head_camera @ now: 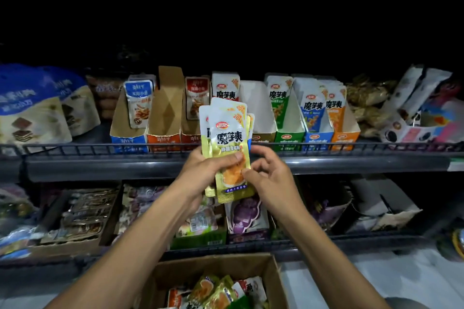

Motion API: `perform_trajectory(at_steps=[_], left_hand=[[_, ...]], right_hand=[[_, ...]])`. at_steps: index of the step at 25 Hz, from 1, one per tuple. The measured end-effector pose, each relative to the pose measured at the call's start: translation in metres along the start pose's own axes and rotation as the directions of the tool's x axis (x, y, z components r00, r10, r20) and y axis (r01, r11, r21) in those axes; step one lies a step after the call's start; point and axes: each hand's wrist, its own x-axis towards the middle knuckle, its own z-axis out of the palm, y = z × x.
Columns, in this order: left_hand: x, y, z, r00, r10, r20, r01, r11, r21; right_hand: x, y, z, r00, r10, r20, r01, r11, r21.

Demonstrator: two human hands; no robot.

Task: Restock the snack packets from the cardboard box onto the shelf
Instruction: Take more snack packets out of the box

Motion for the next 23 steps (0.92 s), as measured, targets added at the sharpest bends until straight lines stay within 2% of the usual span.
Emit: perform_trajectory(at_steps=[3,5,8,11,13,16,20,23], left_hand=[[0.009,0.002,0.012,1.000,-0.024,0.013,0.025,0.999,-0.031],[0.017,0.004,0.017,0.998,-0.041,0.039,0.043,0.999,-0.030],[0.028,0.007,0.018,0.996,-0.067,0.053,0.067,0.998,0.008],[0.037,0.004,0.018,0.997,-0.072,0.026,0.070,0.996,0.061],[0.039,0.001,0.020,0.996,-0.085,0.027,0.083,0.995,0.049],[0.038,-0.004,0.022,0.991,-0.128,0.037,0.125,0.991,0.055],[0.038,-0.005,0.014,0.984,-0.175,-0.028,0.175,0.985,-0.016],[0.039,0.006,-0.001,0.976,-0.187,-0.110,0.172,0.975,-0.138]], right_hand=[[0.008,-0.005,-0.009,0.999,-0.047,-0.015,0.047,0.999,-0.023],[0.014,-0.008,-0.018,0.999,-0.035,-0.037,0.036,0.999,0.038],[0.025,-0.010,-0.028,0.982,0.155,-0.106,-0.125,0.960,0.251],[0.032,-0.009,-0.033,0.958,0.282,-0.060,-0.261,0.936,0.237],[0.035,-0.006,-0.033,0.967,0.251,-0.051,-0.235,0.949,0.212],[0.040,-0.004,-0.037,0.974,0.147,-0.172,-0.112,0.974,0.199],[0.042,-0.004,-0.045,0.948,0.304,-0.093,-0.269,0.922,0.278],[0.039,-0.013,-0.054,0.931,0.306,-0.199,-0.238,0.922,0.304]])
